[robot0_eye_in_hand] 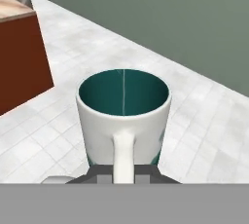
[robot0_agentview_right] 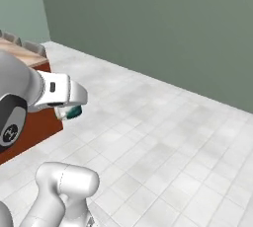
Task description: There is a tray on the dining counter. Grab the cup, mug, and pitcher and place them on the tray. The pitcher may be placed next to the tray if it cannot fit the tray.
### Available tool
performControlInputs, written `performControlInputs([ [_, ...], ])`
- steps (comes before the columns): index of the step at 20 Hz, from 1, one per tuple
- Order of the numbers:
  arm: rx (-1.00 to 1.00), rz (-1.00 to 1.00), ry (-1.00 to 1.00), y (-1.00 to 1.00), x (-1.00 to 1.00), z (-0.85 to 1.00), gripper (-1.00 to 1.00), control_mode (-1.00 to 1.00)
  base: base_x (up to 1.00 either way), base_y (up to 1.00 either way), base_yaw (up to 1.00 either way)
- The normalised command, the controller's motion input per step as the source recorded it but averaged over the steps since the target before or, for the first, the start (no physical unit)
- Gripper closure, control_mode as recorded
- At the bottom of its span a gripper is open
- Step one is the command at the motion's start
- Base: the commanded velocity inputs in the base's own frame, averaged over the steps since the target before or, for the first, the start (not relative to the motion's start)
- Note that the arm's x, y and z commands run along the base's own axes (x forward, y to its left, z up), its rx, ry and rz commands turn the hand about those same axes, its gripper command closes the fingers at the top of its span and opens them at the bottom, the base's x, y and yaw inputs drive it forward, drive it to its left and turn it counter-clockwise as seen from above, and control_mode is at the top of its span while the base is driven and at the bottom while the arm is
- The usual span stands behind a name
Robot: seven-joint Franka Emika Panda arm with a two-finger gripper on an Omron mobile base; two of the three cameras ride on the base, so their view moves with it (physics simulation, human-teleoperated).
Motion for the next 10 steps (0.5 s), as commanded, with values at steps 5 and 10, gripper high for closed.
performControlInputs([
  [5,0.0,0.0,0.0,0.0,0.0,0.0,1.0,1.0,1.0,-0.4,0.44],
  [10,0.0,0.0,0.0,0.0,0.0,0.0,1.0,1.0,1.0,-0.62,0.55],
])
